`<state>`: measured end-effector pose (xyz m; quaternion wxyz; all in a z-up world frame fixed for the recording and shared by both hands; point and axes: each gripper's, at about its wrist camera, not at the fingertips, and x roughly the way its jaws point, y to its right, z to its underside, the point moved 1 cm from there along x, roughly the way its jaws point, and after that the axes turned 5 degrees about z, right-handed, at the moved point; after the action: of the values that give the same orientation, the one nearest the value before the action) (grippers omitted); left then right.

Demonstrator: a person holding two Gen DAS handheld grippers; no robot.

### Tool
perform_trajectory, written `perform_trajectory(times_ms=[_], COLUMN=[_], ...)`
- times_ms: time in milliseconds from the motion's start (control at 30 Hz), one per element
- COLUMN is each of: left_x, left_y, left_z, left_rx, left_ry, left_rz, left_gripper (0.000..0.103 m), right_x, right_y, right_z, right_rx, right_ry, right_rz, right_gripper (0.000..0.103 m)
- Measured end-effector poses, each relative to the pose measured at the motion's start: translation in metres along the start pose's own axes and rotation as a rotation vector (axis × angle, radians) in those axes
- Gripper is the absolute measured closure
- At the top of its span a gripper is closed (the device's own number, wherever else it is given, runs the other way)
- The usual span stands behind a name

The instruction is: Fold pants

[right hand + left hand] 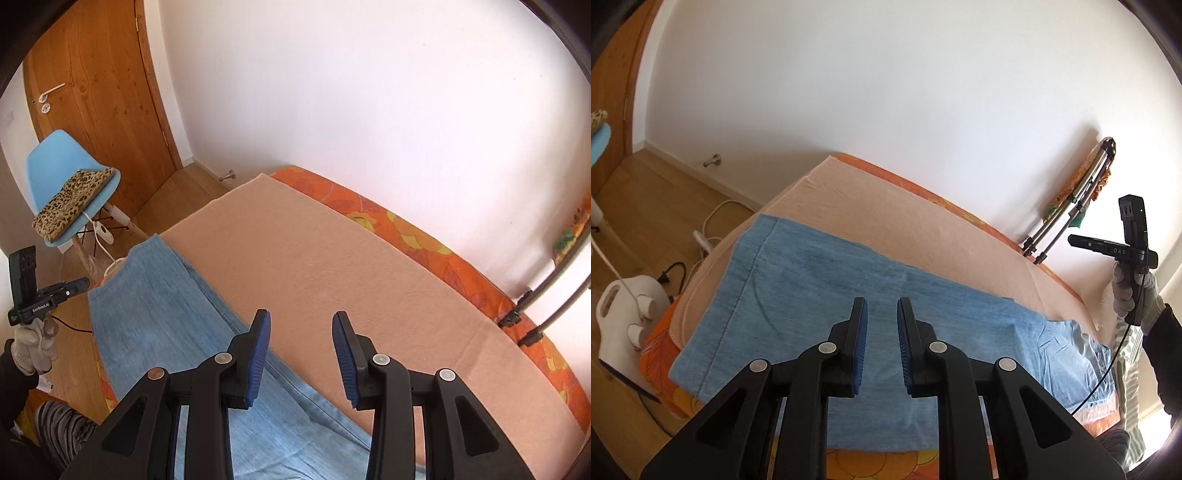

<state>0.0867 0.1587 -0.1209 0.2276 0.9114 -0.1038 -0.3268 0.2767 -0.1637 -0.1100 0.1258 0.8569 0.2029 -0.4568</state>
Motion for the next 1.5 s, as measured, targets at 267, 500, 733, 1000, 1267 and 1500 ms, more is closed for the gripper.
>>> perform_trajectory(times_ms=[267,500,733,1000,1267,1500], left_x=[0.076,0.129,0.151,0.159,0.161,0.159], left_y=[0.121,0.2,0.221,0.217,0.213,0.214], left_z=[0.013,0.046,0.086,0.099,0.101,0.103], left_rx=[0.241,0.453,0.555,0.568,0.571,0.592], left_ry=[-0.252,-0.458,-0.605,-0.663,-0.655,-0.639], left_rz=[0.223,0.311,0.324,0.322,0.345,0.346], left_gripper=[0.076,0.073,0.073,0.073,0.073,0.073], right_x=[-0.06,-0.051,0.012,0.059,0.058,0.048], right_y=[0.088,0.127,0.128,0.103,0.094,0.09], right_z=[0.102,0.156,0.167,0.167,0.173,0.169], right_rx=[0.139,0.125,-0.045,-0.239,-0.29,-0.275], right_ry=[-0.035,-0.108,-0.191,-0.239,-0.257,-0.219], right_rz=[0.119,0.149,0.061,-0.034,-0.025,0.076], right_gripper=[0.067,0.067,0.067,0.067,0.09,0.103])
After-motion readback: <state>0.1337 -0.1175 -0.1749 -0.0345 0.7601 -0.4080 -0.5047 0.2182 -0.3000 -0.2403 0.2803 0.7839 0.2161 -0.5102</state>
